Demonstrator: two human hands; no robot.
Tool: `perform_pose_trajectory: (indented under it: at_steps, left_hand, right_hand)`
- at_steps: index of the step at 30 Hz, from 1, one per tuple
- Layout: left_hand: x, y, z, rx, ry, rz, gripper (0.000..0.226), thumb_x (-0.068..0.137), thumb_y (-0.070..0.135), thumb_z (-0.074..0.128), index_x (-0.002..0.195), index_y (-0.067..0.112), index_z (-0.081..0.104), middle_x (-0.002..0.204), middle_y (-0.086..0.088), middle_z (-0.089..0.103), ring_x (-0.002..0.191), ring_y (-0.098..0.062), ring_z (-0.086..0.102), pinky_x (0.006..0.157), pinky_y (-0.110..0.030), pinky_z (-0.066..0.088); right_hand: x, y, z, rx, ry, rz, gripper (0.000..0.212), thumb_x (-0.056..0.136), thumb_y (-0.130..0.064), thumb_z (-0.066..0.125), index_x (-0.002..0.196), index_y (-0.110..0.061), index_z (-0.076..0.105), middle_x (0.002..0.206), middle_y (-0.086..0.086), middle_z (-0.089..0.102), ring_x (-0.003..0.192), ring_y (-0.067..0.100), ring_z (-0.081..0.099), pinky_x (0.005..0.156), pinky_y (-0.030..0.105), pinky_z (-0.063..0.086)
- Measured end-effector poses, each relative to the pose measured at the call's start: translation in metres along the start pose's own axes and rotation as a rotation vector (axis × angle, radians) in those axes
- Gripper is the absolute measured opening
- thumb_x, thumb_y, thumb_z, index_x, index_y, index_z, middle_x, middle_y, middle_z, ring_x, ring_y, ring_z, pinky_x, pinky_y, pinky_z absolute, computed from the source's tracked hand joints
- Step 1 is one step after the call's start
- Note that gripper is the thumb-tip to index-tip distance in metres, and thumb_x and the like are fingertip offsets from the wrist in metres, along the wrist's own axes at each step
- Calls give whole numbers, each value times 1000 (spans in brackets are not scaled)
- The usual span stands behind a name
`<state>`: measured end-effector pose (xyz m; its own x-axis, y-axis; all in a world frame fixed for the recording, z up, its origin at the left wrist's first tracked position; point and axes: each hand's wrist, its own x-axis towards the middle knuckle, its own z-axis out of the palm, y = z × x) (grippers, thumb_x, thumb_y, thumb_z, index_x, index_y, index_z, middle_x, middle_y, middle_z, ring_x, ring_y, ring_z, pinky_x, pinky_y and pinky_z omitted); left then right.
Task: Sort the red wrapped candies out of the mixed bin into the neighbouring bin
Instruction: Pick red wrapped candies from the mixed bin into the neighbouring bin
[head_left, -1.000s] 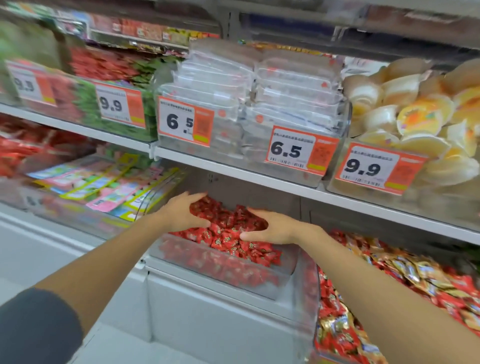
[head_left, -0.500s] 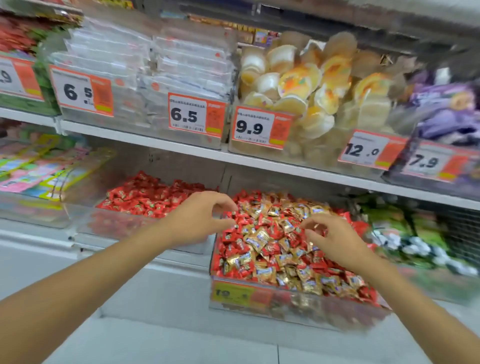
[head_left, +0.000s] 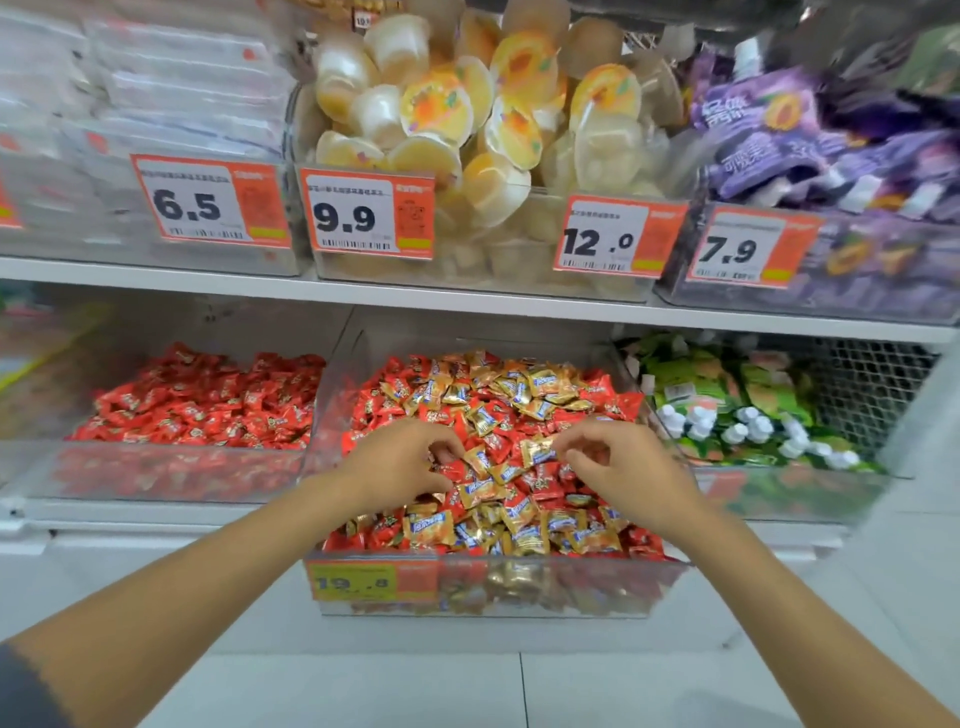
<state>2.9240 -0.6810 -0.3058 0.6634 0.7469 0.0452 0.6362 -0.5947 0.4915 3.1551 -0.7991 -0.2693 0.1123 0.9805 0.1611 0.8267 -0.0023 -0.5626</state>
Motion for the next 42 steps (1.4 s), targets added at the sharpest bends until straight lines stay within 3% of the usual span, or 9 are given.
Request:
perform_pose_trajectory:
  at_steps: [3, 8, 14, 17, 23, 28, 31, 36, 42]
  left_hand:
    - [2, -1, -6, -253, 34, -17, 24, 84, 20, 74, 106, 25, 67, 93, 4, 66, 84, -10, 63, 82, -30, 54]
    - [3, -3, -15, -297, 88, 0, 25, 91, 10, 62, 107, 28, 66, 102, 0, 59, 63, -10, 54, 51, -15, 42]
    - [-1, 8, -12, -237, -55, -28, 34, 100, 12, 38, 93, 22, 69, 106, 12, 51, 104, -5, 49, 91, -25, 38]
    - [2, 10, -1, -112, -147, -23, 20, 95, 37, 54, 102, 26, 69, 106, 10, 50, 102, -9, 50, 90, -29, 40]
    - [7, 7, 8, -8, -131, 36, 16, 78, 30, 78, 90, 24, 69, 96, 21, 58, 92, -16, 63, 87, -35, 50]
    - [5, 8, -1, 45, -219, 29, 29, 81, 29, 76, 107, 23, 68, 105, 11, 65, 88, -7, 60, 82, -29, 50]
    - [4, 3, -6, -85, -193, 29, 15, 85, 10, 69, 97, 17, 72, 99, 4, 71, 57, 2, 58, 56, -15, 47]
    - [1, 0, -13, -131, -147, 8, 18, 87, 12, 66, 100, 20, 74, 96, 12, 69, 69, 2, 64, 68, -21, 53]
    - [1, 15, 8, 64, -84, -45, 33, 73, 50, 77, 92, 24, 73, 76, 18, 55, 68, -2, 50, 67, -27, 43]
  right_hand:
    - [0, -7, 10, 33, -53, -11, 20, 94, -13, 58, 94, -28, 72, 86, -6, 74, 63, 18, 62, 51, 19, 47]
    - [7, -31, 45, -209, -331, -182, 50, 92, 0, 44, 132, -25, 59, 116, -3, 61, 113, 14, 44, 102, 32, 32]
    - [8, -13, 11, -234, -189, -64, 37, 73, 13, 45, 59, -13, 67, 62, -7, 62, 69, 9, 57, 74, 22, 38]
    - [4, 0, 2, -177, -109, 22, 38, 83, 9, 44, 74, -17, 71, 82, -5, 68, 66, -3, 57, 57, 10, 35]
    - [8, 5, 30, -491, -150, -103, 41, 88, -39, 66, 125, -22, 63, 110, -1, 59, 106, 20, 45, 97, 36, 37]
    - [15, 7, 27, -416, -54, -142, 18, 90, -36, 66, 100, -22, 70, 91, -9, 56, 91, 13, 42, 94, 38, 40]
    - [8, 2, 8, -86, 32, -32, 5, 92, -23, 64, 96, -23, 65, 89, -14, 63, 82, 11, 57, 78, 29, 50]
    - [3, -10, 2, 49, -43, 8, 30, 92, -2, 46, 79, -20, 65, 92, -5, 55, 84, 2, 52, 74, 21, 38]
    - [14, -11, 38, -317, -202, -143, 34, 86, -46, 67, 113, -25, 67, 92, -6, 42, 93, 11, 38, 81, 27, 29]
